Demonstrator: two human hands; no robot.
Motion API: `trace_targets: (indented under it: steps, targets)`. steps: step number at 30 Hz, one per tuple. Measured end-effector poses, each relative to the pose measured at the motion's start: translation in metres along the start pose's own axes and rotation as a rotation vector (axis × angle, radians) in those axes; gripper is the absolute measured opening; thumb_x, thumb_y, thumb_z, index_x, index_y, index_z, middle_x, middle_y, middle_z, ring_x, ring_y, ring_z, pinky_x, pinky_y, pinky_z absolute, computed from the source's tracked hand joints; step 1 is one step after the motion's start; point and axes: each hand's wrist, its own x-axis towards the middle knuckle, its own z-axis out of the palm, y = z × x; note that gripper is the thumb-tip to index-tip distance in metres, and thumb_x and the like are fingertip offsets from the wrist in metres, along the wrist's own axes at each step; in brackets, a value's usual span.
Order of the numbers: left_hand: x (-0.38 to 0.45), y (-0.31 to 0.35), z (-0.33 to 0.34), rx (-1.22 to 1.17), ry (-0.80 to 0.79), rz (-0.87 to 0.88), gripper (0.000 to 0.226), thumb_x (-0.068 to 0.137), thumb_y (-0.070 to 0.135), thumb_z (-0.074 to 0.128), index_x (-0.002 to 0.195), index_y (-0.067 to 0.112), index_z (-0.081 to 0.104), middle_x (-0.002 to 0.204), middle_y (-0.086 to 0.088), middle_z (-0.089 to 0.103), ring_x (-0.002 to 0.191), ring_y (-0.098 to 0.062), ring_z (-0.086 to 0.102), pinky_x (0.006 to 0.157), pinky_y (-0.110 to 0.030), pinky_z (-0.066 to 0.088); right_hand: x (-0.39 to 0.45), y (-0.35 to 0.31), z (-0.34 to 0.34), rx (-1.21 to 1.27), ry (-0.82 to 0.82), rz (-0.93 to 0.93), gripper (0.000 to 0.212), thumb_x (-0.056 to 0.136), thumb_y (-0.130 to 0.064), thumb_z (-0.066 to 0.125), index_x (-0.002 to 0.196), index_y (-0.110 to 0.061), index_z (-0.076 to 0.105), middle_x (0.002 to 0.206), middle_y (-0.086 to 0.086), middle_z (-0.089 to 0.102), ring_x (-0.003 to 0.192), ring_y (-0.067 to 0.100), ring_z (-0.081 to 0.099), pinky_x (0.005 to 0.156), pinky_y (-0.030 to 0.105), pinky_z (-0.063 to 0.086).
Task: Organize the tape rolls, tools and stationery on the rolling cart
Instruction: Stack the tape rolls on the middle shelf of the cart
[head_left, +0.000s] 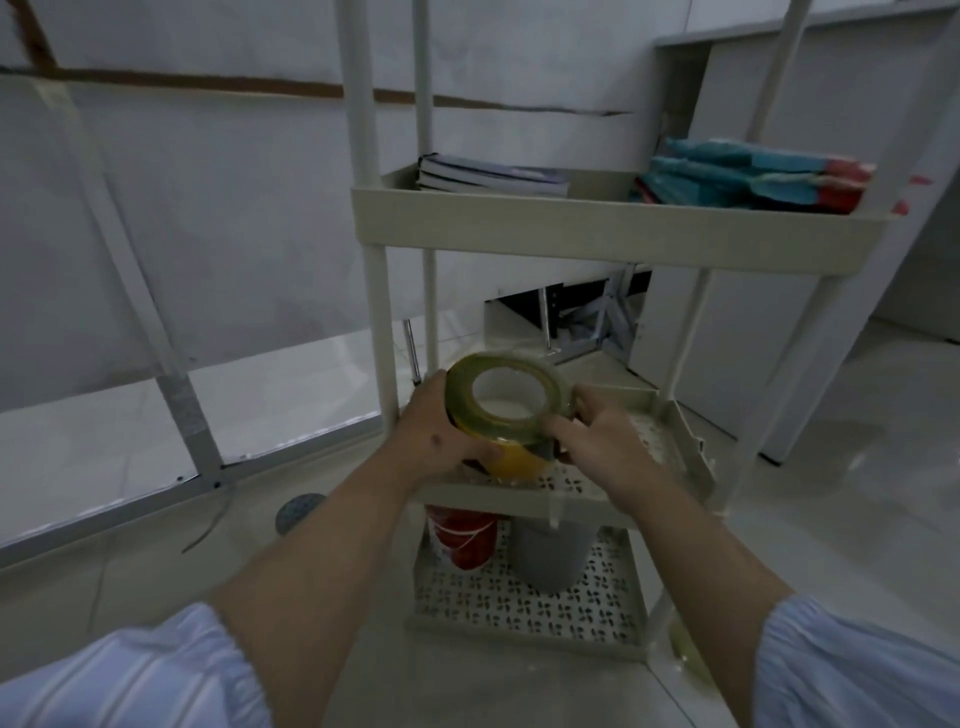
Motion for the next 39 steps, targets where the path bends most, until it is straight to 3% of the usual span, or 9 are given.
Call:
trace_targets:
  steps: [6, 9, 14, 19, 23, 27, 31, 36, 39]
  targets:
    - [0.018, -0.013, 0.010, 0.017, 0.001, -0.122, 0.080, 0.056, 0.016, 0.087, 0.123, 0.007, 0.044, 0.123, -0.012, 0.051, 0.110, -0.025, 0.051, 0.092, -0.035, 0.047, 0.022, 0.019, 0.009, 0.073, -0.040, 0.052, 0.042, 0.070, -0.016, 0.074, 0.108, -0.021, 0.056, 0.099, 0.000, 0.064, 0.087, 0.011, 0.061, 0.066, 0.023, 0.054]
    - [0.023, -0.016, 0.013, 0.006, 0.016, -0.125, 0.075, 0.059, 0.012, 0.085, 0.120, 0.006, 0.044, 0.117, -0.008, 0.054, 0.099, -0.017, 0.055, 0.081, -0.021, 0.049, 0.029, 0.024, 0.011, 0.014, -0.072, 0.016, 0.053, 0.067, -0.015, 0.078, 0.115, -0.015, 0.055, 0.106, 0.002, 0.063, 0.091, 0.009, 0.060, 0.066, 0.017, 0.050]
    - [0.025, -0.028, 0.014, 0.188, 0.008, -0.146, 0.098, 0.060, 0.017, 0.084, 0.136, -0.004, 0.026, 0.136, -0.024, 0.041, 0.124, -0.036, 0.043, 0.104, -0.044, 0.037, 0.032, 0.015, 0.010, -0.037, -0.146, -0.080, 0.041, 0.069, -0.008, 0.077, 0.093, -0.029, 0.051, 0.084, -0.018, 0.055, 0.072, -0.010, 0.050, 0.053, -0.002, 0.041]
    - [0.030, -0.026, 0.018, 0.320, -0.078, -0.181, 0.110, 0.073, 0.021, 0.075, 0.145, 0.009, -0.007, 0.153, -0.018, 0.016, 0.139, -0.032, 0.023, 0.111, -0.042, 0.030, 0.033, 0.020, 0.014, -0.131, -0.145, -0.076, 0.043, 0.072, -0.022, 0.076, 0.108, -0.027, 0.052, 0.094, -0.015, 0.056, 0.086, 0.001, 0.053, 0.059, 0.002, 0.043]
    - [0.022, -0.017, 0.025, 0.500, -0.058, -0.087, 0.100, 0.085, 0.017, 0.063, 0.143, 0.006, -0.018, 0.156, -0.017, 0.000, 0.144, -0.030, -0.001, 0.118, -0.038, 0.011, 0.021, 0.011, 0.016, -0.174, -0.114, -0.201, 0.027, 0.076, -0.013, 0.072, 0.089, -0.027, 0.053, 0.081, -0.019, 0.052, 0.074, -0.009, 0.052, 0.055, -0.004, 0.038]
    - [-0.011, -0.005, 0.029, 0.423, 0.084, 0.133, 0.081, 0.087, 0.011, 0.058, 0.146, 0.005, 0.003, 0.154, -0.017, 0.014, 0.143, -0.026, 0.012, 0.119, -0.037, 0.013, 0.003, 0.007, 0.030, -0.389, 0.127, -0.382, 0.034, 0.080, -0.016, 0.065, 0.111, -0.011, 0.054, 0.107, 0.004, 0.056, 0.093, 0.010, 0.053, 0.073, 0.005, 0.036]
    - [-0.079, -0.014, 0.033, 0.137, 0.113, 0.425, 0.048, 0.084, 0.013, 0.052, 0.131, 0.010, 0.041, 0.129, -0.007, 0.051, 0.118, -0.016, 0.047, 0.101, -0.015, 0.037, -0.050, 0.012, 0.043, -0.238, 0.087, -0.558, 0.021, 0.078, -0.008, 0.057, 0.099, -0.014, 0.054, 0.087, 0.004, 0.058, 0.067, 0.012, 0.051, 0.057, 0.008, 0.039]
    - [-0.153, -0.079, 0.051, 0.176, 0.146, 0.181, 0.045, 0.082, 0.020, 0.043, 0.122, 0.001, 0.053, 0.121, -0.015, 0.060, 0.114, -0.015, 0.045, 0.099, -0.005, 0.027, -0.099, 0.067, 0.053, -0.271, -0.111, -0.431, 0.008, 0.081, -0.010, 0.055, 0.088, -0.007, 0.054, 0.073, 0.010, 0.057, 0.062, 0.019, 0.050, 0.053, 0.019, 0.039]
    - [-0.194, -0.115, 0.065, 0.245, -0.028, 0.005, 0.048, 0.084, 0.016, 0.050, 0.130, 0.004, 0.046, 0.137, -0.015, 0.047, 0.128, -0.016, 0.035, 0.102, -0.002, 0.014, -0.124, 0.118, 0.067, -0.510, -0.347, -0.272, 0.021, 0.084, -0.014, 0.057, 0.104, -0.009, 0.054, 0.095, 0.010, 0.059, 0.081, 0.020, 0.054, 0.067, 0.022, 0.039]
